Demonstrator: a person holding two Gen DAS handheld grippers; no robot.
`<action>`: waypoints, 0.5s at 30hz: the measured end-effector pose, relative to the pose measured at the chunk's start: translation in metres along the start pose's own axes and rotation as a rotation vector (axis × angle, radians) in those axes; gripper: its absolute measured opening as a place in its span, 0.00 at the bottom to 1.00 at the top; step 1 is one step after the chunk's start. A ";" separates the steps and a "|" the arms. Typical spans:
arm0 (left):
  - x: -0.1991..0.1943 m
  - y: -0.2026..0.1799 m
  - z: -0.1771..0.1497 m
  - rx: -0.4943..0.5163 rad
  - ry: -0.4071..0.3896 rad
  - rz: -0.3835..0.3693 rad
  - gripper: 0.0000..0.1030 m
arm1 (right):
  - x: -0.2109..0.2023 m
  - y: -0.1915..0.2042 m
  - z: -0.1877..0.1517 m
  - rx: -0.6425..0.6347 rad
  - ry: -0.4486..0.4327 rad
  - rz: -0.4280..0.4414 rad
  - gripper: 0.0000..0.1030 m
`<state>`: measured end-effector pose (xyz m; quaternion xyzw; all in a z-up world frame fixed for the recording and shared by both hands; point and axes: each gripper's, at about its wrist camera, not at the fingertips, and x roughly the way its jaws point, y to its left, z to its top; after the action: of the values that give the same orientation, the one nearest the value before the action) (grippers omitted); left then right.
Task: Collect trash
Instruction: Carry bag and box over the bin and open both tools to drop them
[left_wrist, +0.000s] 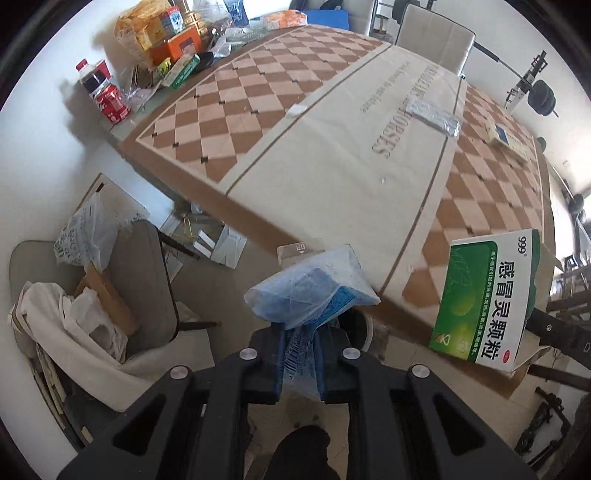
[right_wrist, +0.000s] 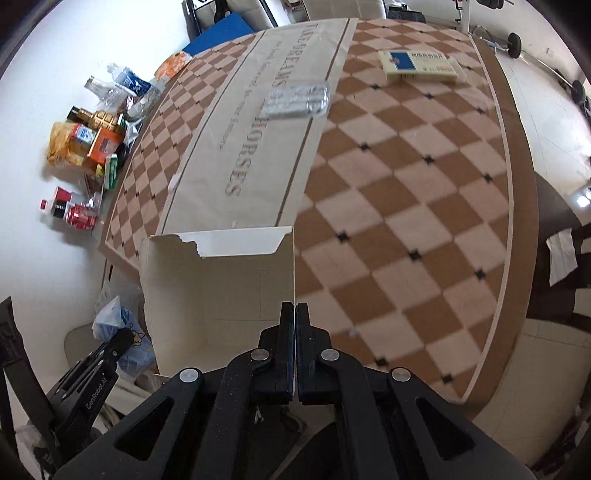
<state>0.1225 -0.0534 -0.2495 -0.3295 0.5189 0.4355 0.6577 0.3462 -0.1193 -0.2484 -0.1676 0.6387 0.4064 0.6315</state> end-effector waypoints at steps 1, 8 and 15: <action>0.004 0.004 -0.015 0.004 0.019 -0.005 0.10 | 0.003 0.000 -0.021 0.002 0.019 0.001 0.01; 0.063 0.024 -0.085 -0.034 0.182 -0.010 0.10 | 0.060 -0.013 -0.141 -0.017 0.180 -0.033 0.01; 0.175 0.018 -0.100 -0.076 0.307 -0.030 0.10 | 0.174 -0.051 -0.203 0.005 0.309 -0.088 0.01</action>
<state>0.0808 -0.0945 -0.4432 -0.4248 0.5914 0.3894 0.5640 0.2218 -0.2465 -0.4534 -0.2543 0.7214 0.3461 0.5433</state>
